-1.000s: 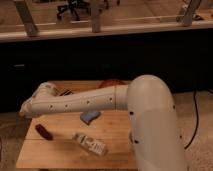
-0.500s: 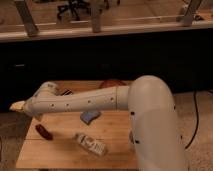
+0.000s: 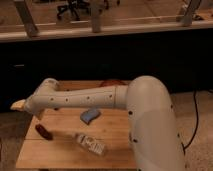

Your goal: Place the pepper on the white sponge

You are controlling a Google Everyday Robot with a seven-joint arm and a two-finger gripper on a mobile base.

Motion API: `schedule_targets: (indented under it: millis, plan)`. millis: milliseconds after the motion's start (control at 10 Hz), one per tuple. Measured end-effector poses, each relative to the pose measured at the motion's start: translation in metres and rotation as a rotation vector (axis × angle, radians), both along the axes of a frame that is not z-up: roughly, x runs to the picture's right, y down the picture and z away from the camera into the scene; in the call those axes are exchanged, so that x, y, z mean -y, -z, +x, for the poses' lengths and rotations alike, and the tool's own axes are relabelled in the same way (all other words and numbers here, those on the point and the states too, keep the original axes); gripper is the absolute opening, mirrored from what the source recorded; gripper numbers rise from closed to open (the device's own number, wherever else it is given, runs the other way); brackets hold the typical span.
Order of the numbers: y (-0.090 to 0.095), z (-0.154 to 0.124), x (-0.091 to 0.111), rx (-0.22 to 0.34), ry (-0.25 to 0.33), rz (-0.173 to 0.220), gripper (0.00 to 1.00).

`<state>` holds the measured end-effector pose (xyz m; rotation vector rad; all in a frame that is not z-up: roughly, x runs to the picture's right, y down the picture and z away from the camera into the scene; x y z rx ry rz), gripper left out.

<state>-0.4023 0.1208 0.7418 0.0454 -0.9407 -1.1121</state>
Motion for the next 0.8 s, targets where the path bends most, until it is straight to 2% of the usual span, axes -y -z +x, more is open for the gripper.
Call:
schedule_targets:
  millis: [500, 800]
  plan:
    - [-0.014, -0.001, -0.006, -0.063, 0.144, -0.001, 0.80]
    - [-0.030, 0.005, -0.015, -0.100, 0.241, -0.019, 0.80]
